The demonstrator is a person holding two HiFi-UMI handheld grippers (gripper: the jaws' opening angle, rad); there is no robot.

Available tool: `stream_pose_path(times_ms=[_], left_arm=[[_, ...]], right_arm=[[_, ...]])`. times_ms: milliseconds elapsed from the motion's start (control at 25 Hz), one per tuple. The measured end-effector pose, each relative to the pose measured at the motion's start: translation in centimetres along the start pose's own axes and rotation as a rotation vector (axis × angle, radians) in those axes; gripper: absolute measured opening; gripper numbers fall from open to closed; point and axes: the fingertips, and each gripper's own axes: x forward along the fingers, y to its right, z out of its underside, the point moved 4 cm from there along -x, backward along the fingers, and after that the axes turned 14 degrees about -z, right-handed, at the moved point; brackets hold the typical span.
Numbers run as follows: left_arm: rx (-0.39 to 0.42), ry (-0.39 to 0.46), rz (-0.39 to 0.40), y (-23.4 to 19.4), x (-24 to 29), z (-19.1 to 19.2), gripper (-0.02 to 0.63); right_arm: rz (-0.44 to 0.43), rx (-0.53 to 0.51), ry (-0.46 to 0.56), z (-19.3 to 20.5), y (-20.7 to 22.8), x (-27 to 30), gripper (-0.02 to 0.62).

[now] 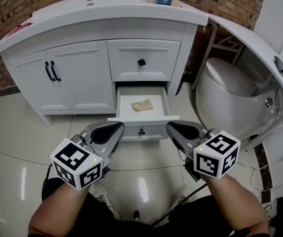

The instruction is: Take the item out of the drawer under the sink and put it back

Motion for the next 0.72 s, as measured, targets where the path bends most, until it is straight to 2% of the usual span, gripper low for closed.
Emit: stream_pose_path(times_ms=[360, 720], left_arm=[[-0.01, 0.004, 0.007, -0.05, 0.35, 0.06, 0.006], [-0.011, 0.006, 0.006, -0.19, 0.37, -0.01, 0.006]], right_arm=[[0.02, -0.003, -0.006, 0.14, 0.49, -0.11, 0.006], [0.001, -0.004, -0.013, 0.08, 0.24, 0.22, 0.006]])
